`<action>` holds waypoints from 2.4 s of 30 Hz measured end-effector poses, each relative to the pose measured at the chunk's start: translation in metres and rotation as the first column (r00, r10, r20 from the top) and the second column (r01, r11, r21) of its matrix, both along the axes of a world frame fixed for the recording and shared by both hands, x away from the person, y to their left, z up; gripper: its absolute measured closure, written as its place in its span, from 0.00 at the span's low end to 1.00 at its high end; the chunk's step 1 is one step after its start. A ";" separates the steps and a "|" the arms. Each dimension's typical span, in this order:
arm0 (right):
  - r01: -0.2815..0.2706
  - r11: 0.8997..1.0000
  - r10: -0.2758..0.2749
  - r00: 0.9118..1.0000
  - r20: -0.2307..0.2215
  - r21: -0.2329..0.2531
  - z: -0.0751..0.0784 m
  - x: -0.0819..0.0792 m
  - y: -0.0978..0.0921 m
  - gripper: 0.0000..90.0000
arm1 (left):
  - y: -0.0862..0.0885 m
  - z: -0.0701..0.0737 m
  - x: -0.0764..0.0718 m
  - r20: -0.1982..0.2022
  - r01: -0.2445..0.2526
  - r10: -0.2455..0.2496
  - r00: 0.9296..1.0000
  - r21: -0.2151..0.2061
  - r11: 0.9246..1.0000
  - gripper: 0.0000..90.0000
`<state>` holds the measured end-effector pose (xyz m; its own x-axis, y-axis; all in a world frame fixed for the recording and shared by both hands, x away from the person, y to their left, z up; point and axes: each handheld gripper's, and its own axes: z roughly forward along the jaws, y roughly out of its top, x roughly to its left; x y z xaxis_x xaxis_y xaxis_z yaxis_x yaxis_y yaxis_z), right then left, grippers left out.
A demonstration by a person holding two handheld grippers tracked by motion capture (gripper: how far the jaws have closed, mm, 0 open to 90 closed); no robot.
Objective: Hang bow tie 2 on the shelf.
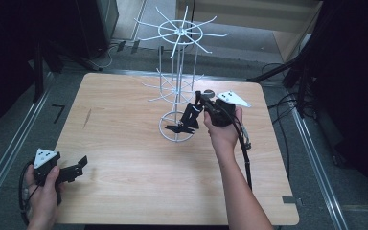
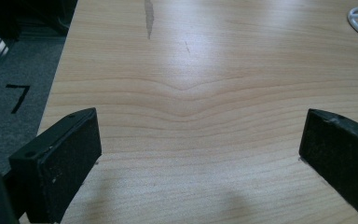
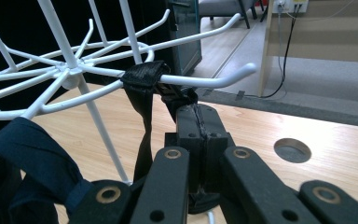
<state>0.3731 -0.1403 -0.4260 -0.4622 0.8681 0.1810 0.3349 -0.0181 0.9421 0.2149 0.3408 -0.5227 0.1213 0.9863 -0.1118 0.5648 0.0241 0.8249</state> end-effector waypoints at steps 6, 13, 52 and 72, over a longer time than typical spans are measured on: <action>-0.010 1.000 0.010 1.000 0.003 0.002 -0.003 0.001 0.002 0.99 | 0.000 0.000 0.000 0.001 0.001 -0.001 1.000 0.000 1.000 0.00; 0.018 1.000 -0.018 1.000 0.023 -0.007 -0.007 -0.003 -0.005 0.75 | 0.000 0.000 0.000 -0.002 0.003 -0.003 1.000 0.001 1.000 0.00; 0.079 0.995 -0.080 0.996 -0.027 -0.053 -0.045 -0.049 -0.078 0.26 | -0.001 0.000 0.001 0.004 0.000 0.000 1.000 0.004 1.000 0.00; 0.099 0.992 -0.102 0.994 -0.039 -0.079 -0.057 -0.076 -0.101 0.12 | 0.000 0.000 0.001 0.002 0.000 0.000 1.000 0.003 1.000 0.00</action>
